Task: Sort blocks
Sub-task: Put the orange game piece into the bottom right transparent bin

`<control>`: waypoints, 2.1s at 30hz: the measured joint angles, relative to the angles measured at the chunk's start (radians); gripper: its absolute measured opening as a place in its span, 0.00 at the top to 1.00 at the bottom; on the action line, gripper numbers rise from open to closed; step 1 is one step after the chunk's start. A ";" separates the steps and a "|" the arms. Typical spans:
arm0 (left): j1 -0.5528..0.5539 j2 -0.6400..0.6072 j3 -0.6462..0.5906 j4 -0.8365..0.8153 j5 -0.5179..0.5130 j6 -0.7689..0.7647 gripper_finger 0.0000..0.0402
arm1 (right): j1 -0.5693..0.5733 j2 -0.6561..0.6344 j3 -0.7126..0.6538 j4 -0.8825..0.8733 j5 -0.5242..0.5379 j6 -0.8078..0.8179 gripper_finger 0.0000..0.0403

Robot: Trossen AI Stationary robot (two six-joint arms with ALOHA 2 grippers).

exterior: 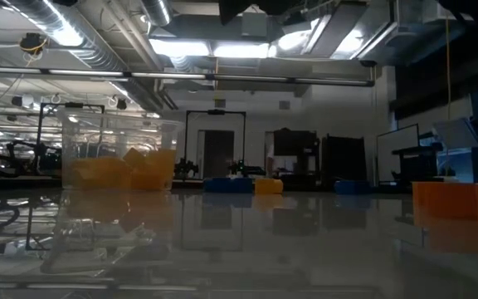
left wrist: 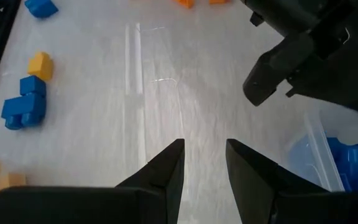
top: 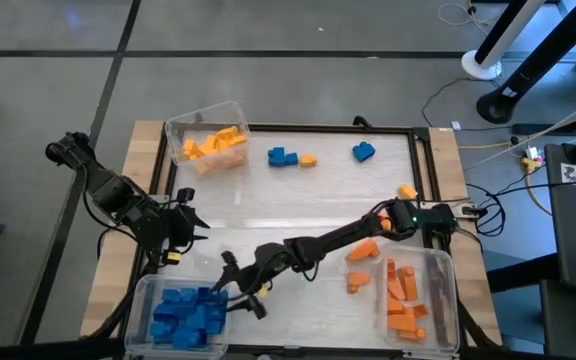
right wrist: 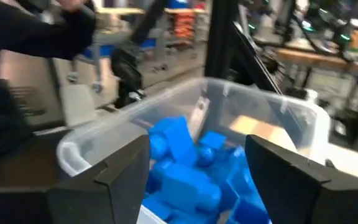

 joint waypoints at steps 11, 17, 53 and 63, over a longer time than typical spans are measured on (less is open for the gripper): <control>0.000 0.000 0.000 0.004 0.000 0.000 0.73 | -0.030 -0.036 0.000 -0.082 -0.178 0.007 0.35; 0.000 0.005 0.000 0.006 0.000 0.000 0.73 | -0.035 -0.103 0.000 -0.363 -0.128 -0.070 0.35; 0.000 0.164 -0.001 0.112 0.001 0.137 0.73 | 0.303 -0.273 -0.002 -1.976 0.279 0.744 0.34; 0.000 0.164 -0.001 0.112 0.001 0.132 0.73 | 0.298 -0.273 -0.113 -1.959 0.240 0.689 0.34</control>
